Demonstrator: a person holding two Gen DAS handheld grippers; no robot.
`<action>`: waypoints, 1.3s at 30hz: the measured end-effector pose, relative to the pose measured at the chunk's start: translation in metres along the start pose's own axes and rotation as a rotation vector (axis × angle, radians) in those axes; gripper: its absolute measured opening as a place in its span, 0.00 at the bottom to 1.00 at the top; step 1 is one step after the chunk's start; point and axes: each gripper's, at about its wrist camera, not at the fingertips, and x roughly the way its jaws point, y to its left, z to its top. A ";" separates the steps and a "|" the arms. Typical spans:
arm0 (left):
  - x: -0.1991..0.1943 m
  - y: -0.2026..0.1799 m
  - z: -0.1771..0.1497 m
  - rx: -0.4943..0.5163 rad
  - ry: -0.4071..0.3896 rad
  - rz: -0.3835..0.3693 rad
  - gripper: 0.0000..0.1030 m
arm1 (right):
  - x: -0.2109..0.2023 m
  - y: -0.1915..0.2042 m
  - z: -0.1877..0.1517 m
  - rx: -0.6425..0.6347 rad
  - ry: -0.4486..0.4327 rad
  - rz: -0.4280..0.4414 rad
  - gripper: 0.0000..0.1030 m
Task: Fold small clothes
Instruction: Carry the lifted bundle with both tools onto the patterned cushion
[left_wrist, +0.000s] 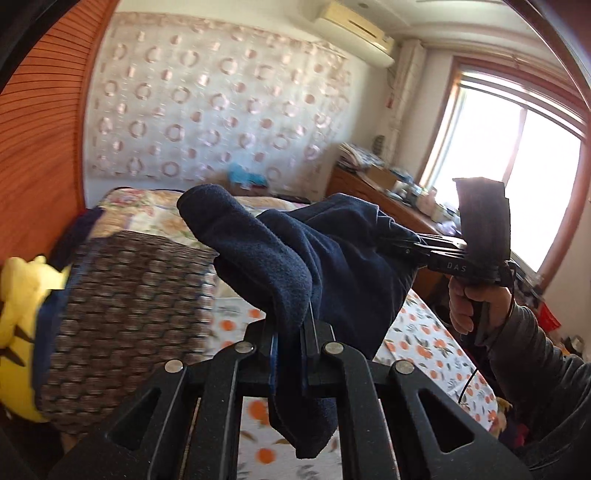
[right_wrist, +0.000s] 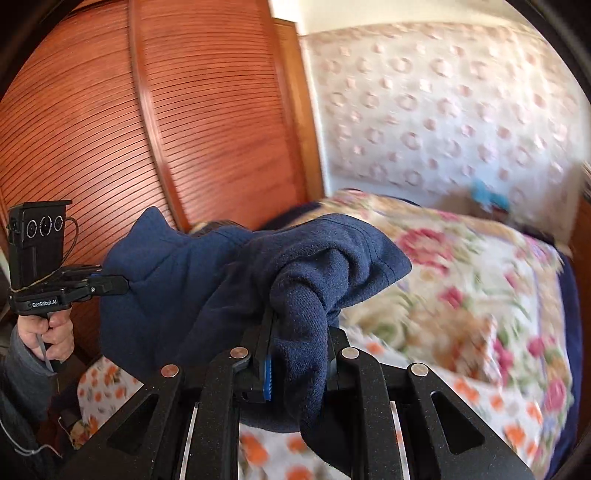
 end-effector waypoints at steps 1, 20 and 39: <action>-0.007 0.009 0.001 -0.006 -0.012 0.020 0.09 | 0.012 0.007 0.010 -0.016 0.000 0.017 0.16; -0.031 0.106 -0.053 -0.213 -0.046 0.239 0.09 | 0.232 0.024 0.100 -0.189 0.178 0.133 0.18; -0.003 0.116 -0.087 -0.183 0.061 0.398 0.34 | 0.264 0.038 0.097 -0.196 0.071 0.006 0.51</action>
